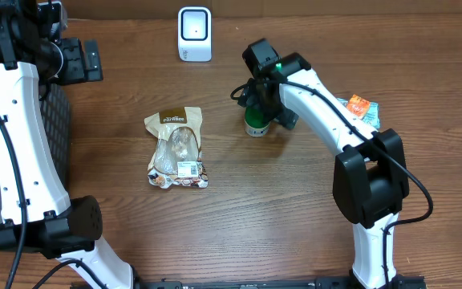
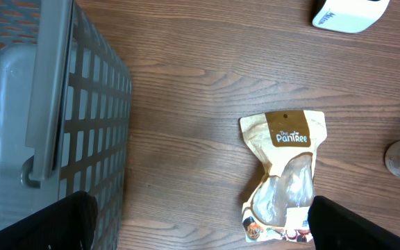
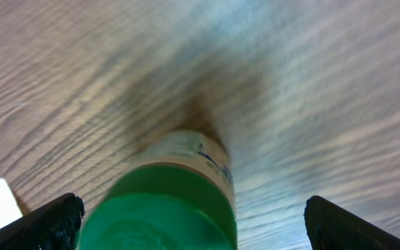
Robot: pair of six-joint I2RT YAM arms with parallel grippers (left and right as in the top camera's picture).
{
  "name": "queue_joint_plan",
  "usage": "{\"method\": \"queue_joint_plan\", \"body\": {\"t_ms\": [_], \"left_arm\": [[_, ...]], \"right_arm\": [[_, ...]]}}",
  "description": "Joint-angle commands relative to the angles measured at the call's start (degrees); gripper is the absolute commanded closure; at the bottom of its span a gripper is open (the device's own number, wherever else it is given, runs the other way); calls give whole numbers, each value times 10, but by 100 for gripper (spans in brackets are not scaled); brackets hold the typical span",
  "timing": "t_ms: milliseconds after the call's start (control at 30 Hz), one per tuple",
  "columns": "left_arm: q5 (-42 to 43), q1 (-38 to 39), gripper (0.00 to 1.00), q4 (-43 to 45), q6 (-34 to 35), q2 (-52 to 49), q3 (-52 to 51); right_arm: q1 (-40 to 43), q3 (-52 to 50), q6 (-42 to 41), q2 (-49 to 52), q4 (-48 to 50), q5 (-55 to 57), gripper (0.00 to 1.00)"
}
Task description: Scan the item barcode
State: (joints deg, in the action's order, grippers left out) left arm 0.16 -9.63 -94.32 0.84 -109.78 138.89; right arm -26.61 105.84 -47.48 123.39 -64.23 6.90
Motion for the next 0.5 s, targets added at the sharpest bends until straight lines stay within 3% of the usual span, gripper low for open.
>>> {"method": "queue_joint_plan", "body": {"t_ms": [0,200,467], "left_arm": [[-4,-1,0,1,-10,-1,0],[-4,-1,0,0,-10,-1,0],[-4,-1,1,1,-10,-1,0]], "right_arm": [[0,52,157,-4,-2,35,0],[0,80,419,-5,-11,24,0],[0,76,604,0,-10,-50,0]]}}
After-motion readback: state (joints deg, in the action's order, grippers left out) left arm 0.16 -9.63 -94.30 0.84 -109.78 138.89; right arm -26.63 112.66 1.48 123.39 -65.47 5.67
